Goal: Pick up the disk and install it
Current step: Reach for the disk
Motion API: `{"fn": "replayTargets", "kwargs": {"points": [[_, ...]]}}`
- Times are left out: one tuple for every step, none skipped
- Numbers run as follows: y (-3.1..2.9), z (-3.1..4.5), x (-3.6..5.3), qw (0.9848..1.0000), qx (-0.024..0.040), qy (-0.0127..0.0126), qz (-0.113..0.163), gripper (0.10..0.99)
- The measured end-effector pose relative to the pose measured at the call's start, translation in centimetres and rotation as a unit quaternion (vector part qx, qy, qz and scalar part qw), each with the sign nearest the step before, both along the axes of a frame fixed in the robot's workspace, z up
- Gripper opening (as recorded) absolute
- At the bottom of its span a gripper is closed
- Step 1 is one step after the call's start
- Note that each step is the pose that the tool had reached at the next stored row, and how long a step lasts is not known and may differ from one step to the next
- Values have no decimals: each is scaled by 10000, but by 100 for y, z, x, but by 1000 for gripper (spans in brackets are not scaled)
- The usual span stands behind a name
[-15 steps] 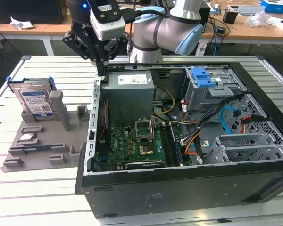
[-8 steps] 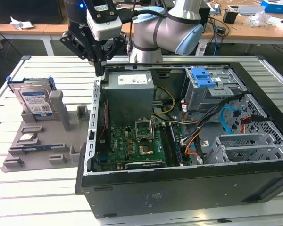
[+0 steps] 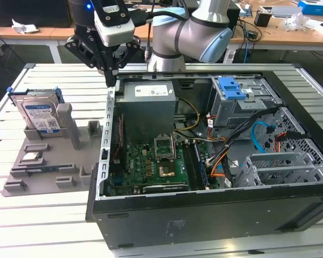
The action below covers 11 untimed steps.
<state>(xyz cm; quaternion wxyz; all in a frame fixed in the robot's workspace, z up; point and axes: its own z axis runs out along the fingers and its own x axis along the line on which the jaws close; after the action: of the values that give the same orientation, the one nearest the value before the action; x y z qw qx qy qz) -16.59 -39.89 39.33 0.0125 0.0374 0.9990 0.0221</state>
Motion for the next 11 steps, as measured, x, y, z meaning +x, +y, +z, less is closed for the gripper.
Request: {"fn": "replayTargets", "kwargs": {"points": [[0, 0, -13, 10000, 0, 0, 0, 106], [0, 0, -21, 10000, 0, 0, 0, 106], [0, 0, -38, 10000, 0, 0, 0, 106], [0, 0, -45, 10000, 0, 0, 0, 106], [0, 0, -51, 10000, 0, 0, 0, 106], [0, -1, -60, 10000, 1, 0, 0, 106], [0, 0, -66, 10000, 0, 0, 0, 106], [0, 0, -75, 10000, 0, 0, -1, 106], [0, 0, -82, 10000, 0, 0, 0, 106], [0, 0, -93, 10000, 0, 0, 0, 106], [0, 0, -107, 10000, 0, 0, -1, 106]]}}
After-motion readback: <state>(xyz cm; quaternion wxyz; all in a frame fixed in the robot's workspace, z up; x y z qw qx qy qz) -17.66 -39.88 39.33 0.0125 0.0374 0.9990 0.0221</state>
